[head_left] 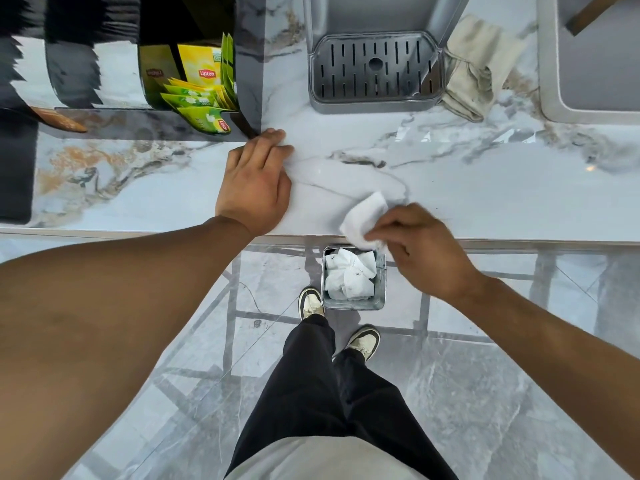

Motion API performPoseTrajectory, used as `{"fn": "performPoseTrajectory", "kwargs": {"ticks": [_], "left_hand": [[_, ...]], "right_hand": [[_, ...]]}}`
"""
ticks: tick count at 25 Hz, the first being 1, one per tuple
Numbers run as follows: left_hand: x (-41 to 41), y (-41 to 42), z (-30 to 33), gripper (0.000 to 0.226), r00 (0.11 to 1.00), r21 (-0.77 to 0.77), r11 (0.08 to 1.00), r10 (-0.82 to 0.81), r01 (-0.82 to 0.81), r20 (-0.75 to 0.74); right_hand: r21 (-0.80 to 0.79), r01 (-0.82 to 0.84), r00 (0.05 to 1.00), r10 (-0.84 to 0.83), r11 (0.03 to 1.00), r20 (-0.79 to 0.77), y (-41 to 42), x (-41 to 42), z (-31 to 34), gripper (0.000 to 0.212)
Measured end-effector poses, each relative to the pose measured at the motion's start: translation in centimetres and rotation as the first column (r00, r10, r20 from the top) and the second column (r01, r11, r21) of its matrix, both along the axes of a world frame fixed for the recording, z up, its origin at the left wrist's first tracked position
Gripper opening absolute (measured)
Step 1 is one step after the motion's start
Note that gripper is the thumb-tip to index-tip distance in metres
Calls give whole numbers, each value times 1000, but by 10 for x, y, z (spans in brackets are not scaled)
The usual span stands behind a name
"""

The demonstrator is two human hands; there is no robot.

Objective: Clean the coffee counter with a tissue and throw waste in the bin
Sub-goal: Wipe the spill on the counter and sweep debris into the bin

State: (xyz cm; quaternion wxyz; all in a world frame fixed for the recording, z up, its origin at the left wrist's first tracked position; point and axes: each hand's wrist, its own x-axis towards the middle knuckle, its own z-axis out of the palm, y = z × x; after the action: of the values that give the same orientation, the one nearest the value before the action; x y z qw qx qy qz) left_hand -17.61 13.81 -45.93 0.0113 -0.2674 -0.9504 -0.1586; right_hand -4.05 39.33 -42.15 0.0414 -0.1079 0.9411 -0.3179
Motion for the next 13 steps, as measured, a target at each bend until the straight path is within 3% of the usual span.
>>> {"fn": "performPoseTrajectory", "kwargs": {"ticks": [2,5,8,9,11,13], "left_hand": [[0,0,0,36,1000,-3,1000,3,-3,-3],[0,0,-1,36,1000,-1,1000,0,0,-2],[0,0,-1,36,1000,3,1000,6,-6,-2],[0,0,-2,36,1000,0,1000,6,-6,-2],[0,0,-1,36,1000,-3,1000,4,-4,-8],[-1,1,0,36,1000,0,1000,8,-8,-8]], "right_hand": [[-64,5,1000,-4,998,23,1,-5,5,33],[-17,282,954,-282,959,-104,20,-46,3,37],[66,469,882,-462,881,-92,29,-65,-4,39],[55,418,907,-414,907,-74,25,-57,-7,39],[-37,124,992,-124,992,-9,5,-29,-8,36],[-134,-123,990,131,983,55,-10,-5,-1,32]]}}
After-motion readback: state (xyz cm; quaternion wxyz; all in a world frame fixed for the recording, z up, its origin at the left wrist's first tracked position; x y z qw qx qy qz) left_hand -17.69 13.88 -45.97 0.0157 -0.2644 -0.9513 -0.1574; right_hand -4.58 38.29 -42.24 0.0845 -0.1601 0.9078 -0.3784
